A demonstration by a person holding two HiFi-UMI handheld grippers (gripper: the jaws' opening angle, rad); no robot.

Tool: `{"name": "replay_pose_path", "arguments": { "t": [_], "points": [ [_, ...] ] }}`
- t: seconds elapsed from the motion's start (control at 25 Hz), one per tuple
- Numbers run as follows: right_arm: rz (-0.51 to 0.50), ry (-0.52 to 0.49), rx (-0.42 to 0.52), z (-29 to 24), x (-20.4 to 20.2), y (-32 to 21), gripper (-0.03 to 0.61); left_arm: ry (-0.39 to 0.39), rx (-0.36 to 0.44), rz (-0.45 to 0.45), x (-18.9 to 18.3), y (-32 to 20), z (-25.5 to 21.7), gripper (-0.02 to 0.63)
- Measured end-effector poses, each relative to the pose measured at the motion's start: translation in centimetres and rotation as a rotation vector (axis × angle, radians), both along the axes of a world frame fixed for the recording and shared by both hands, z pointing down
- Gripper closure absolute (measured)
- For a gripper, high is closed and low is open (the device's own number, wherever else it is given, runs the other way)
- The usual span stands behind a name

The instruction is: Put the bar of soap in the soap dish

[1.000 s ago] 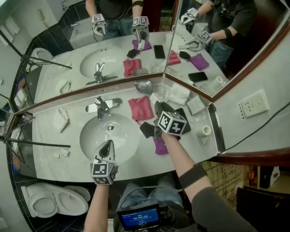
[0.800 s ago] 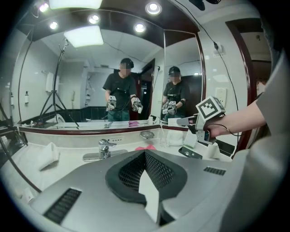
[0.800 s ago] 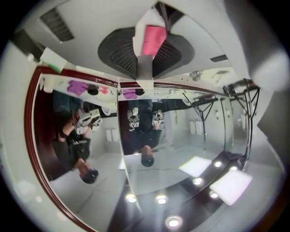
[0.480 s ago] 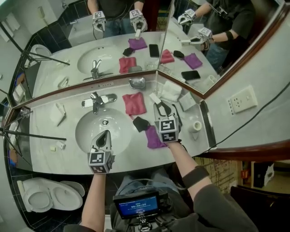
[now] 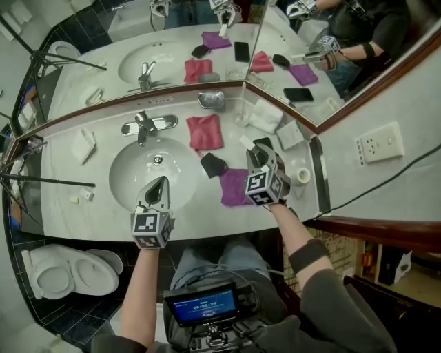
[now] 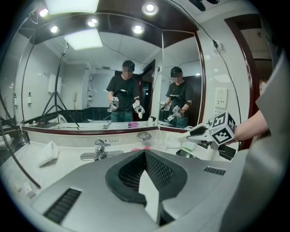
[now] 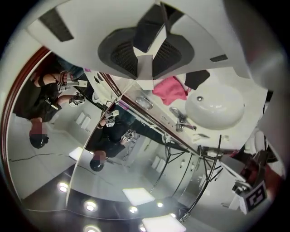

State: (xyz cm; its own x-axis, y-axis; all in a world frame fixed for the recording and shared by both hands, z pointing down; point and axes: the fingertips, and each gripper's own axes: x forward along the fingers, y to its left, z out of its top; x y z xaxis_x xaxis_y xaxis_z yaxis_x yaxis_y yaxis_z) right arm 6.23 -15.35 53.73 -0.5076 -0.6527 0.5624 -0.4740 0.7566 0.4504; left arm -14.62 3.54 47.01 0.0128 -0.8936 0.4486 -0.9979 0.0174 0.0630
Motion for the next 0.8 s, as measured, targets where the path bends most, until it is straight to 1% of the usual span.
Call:
{"name": "replay_pose_path", "arguments": {
  "t": [0.16,0.4,0.6,0.8],
  "points": [
    [-0.078,0.147,0.024,2.8,1.1,0.4,0.459,0.002,-0.011,-0.024,0.7,0.7,0.8,0.614],
    [-0.183,0.300,0.050,5.7,1.2,0.5,0.459,0.011,-0.033,-0.044,1.9,1.7,2.4,0.614],
    [-0.260,0.394,0.082,7.1,0.0,-0.5,0.459,0.015,-0.044,-0.054,2.9,2.3,3.3,0.614],
    [-0.338,0.476,0.111,8.6,-1.3,-1.5,0.459,0.032,-0.054,-0.095,3.3,3.1,4.6,0.614]
  ]
}}
